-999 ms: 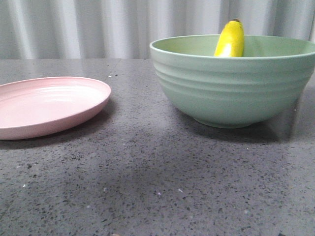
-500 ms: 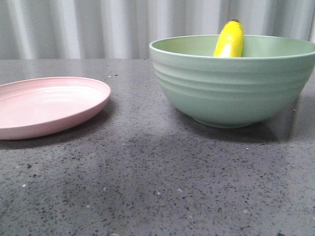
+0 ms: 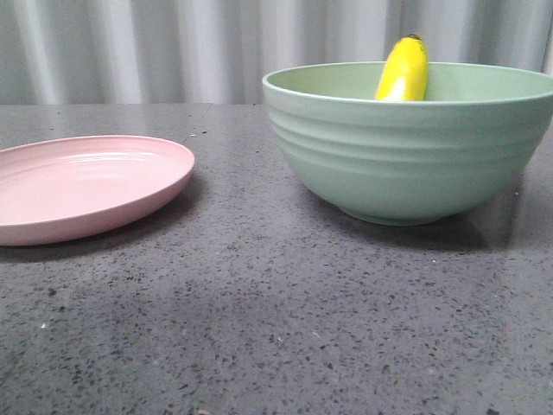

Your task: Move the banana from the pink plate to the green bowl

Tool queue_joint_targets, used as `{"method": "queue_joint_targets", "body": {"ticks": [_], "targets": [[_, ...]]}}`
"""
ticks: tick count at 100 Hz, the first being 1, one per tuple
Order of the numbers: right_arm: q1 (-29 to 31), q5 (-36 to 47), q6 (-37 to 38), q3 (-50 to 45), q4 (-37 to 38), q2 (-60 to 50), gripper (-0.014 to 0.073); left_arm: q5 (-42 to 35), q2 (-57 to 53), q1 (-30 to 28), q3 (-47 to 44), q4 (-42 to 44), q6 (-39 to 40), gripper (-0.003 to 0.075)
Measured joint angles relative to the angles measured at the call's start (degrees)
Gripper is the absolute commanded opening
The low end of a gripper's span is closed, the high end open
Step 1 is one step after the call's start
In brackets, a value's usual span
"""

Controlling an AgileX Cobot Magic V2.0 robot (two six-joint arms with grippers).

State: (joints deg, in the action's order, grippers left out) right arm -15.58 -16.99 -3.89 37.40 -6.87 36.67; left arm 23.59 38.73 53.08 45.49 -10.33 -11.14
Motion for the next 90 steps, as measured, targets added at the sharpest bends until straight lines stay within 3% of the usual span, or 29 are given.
{"method": "queue_joint_targets", "body": {"ticks": [27,48,90], "targets": [[0.00,8.48,-0.21,-17.02,2.68,-20.44,-0.0064,-0.69,-10.67,0.00,-11.22,0.00,0.00,-0.0020],[0.00,9.02,-0.21,-24.56,2.90,-32.01,-0.0064,-0.69,-15.51,0.00,-16.21,0.00,0.00,-0.0020],[0.00,7.35,-0.32,-28.92,2.90,-34.87,-0.0064,-0.69,-15.74,0.00,-16.97,0.00,0.00,-0.0020]]}}
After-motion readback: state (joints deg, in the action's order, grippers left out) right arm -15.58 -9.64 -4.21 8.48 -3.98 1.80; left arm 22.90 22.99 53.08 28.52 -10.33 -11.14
